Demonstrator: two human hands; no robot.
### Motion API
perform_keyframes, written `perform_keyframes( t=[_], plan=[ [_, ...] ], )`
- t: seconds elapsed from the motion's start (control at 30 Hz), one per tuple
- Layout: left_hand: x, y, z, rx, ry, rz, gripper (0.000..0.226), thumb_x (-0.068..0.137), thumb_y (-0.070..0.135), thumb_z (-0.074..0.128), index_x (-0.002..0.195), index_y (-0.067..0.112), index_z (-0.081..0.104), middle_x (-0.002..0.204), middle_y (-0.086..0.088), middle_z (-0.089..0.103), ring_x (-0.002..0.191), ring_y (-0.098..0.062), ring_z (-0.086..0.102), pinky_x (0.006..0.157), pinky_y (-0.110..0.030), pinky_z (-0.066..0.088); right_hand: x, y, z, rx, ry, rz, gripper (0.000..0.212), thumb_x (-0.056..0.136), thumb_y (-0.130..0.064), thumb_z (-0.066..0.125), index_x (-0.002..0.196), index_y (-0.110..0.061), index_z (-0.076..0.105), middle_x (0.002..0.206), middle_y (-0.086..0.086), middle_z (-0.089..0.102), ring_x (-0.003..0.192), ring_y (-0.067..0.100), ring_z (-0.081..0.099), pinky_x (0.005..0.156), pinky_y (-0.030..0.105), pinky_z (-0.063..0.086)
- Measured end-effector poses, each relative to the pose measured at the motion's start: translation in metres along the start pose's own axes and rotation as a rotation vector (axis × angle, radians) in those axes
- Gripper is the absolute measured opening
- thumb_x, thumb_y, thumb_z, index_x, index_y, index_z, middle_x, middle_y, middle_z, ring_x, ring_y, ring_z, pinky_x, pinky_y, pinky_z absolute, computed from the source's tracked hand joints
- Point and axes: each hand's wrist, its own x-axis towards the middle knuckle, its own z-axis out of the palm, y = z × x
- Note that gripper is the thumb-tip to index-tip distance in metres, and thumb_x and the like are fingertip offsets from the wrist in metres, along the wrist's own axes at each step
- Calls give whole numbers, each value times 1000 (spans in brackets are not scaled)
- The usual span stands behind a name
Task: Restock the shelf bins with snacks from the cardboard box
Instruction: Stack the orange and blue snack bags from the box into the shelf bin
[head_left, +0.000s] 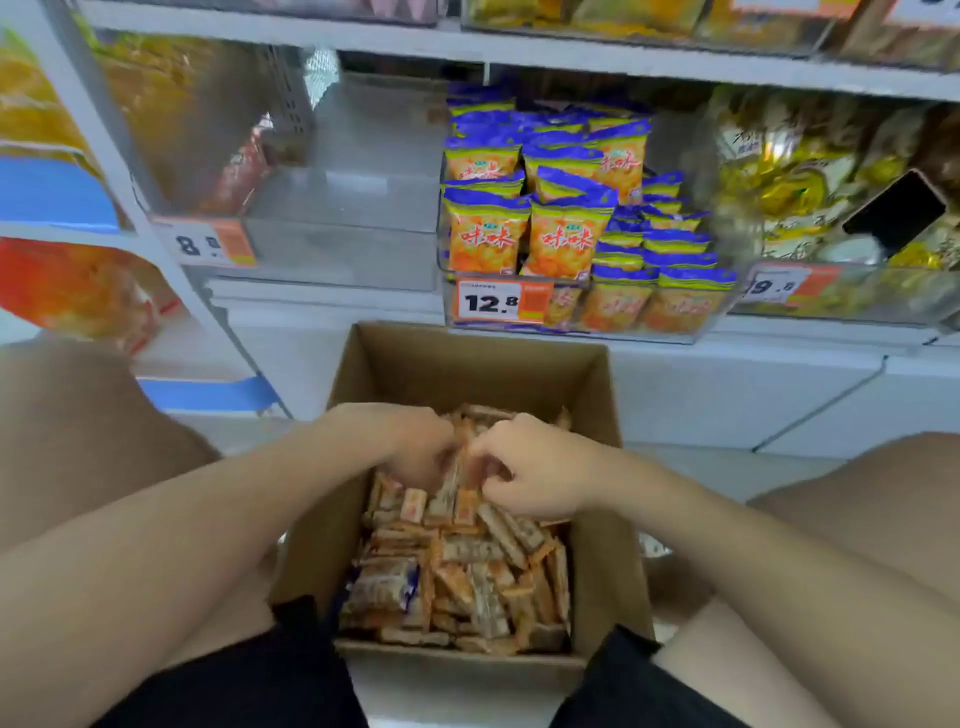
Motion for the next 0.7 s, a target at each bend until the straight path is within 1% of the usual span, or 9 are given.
perform_keyframes(
  t=[0.1, 0.2, 0.27, 0.37, 0.43, 0.5, 0.57, 0.63, 0.7],
  plan=[
    [14, 1, 46, 4, -199, -7, 29, 100, 33, 64, 126, 22, 62, 114, -3, 64, 92, -20, 56, 80, -35, 50, 13, 1, 29, -140, -285, 3, 17, 100, -13, 52, 93, -21, 65, 74, -3, 61, 67, 15, 60, 58, 32, 47],
    [28, -1, 90, 17, -351, 20, 39, 98, 44, 68, 124, 15, 65, 114, -3, 64, 88, -18, 58, 74, -33, 54, 24, 2, 45, -186, -322, 18, 28, 104, -16, 49, 126, -12, 66, 78, -7, 60, 76, 18, 64, 72, 40, 59],
    [37, -3, 117, 14, -391, 17, 44, 97, 41, 71, 129, 12, 62, 117, -5, 63, 87, -19, 56, 64, -30, 46, 30, 3, 50, -189, -340, 25, 33, 105, -16, 48, 135, -12, 62, 77, -10, 57, 72, 12, 61, 66, 35, 57],
    [48, -5, 150, 59, -370, 17, 66, 93, 46, 75, 143, 12, 48, 136, -10, 58, 110, -28, 60, 84, -37, 52, 38, 5, 51, -193, -343, 43, 39, 106, -14, 46, 143, -13, 59, 73, -15, 51, 63, 3, 53, 54, 23, 43],
    [52, -6, 161, 59, -332, 46, 74, 92, 43, 77, 147, 10, 41, 139, -11, 55, 119, -31, 58, 84, -36, 49, 42, 7, 51, -183, -340, 49, 41, 106, -14, 45, 144, -13, 59, 73, -13, 53, 64, 7, 57, 56, 26, 48],
    [56, -9, 163, 27, -326, 49, 73, 91, 40, 79, 145, 10, 40, 135, -11, 56, 117, -31, 59, 79, -35, 47, 46, 11, 50, -185, -332, 52, 38, 106, -15, 45, 141, -14, 59, 77, -8, 58, 68, 10, 60, 60, 30, 51],
    [60, -15, 154, -68, -307, 36, 63, 89, 42, 79, 136, 13, 48, 124, -9, 62, 108, -28, 63, 82, -38, 54, 50, 16, 46, -196, -325, 56, 34, 106, -17, 46, 136, -14, 61, 81, -1, 65, 74, 8, 58, 70, 34, 53],
    [64, -25, 137, -238, -228, -1, 51, 88, 46, 76, 123, 14, 56, 110, -5, 66, 98, -25, 65, 80, -39, 56, 53, 18, 42, -236, -319, 66, 30, 105, -21, 48, 128, -13, 65, 86, 5, 69, 87, 13, 58, 84, 43, 57],
    [63, -31, 115, -474, -127, -34, 41, 88, 48, 69, 106, 12, 65, 95, -9, 70, 85, -21, 65, 73, -37, 53, 54, 20, 36, -267, -306, 99, 24, 102, -17, 51, 119, -14, 68, 95, 3, 66, 99, 22, 62, 84, 48, 59]
  ],
)
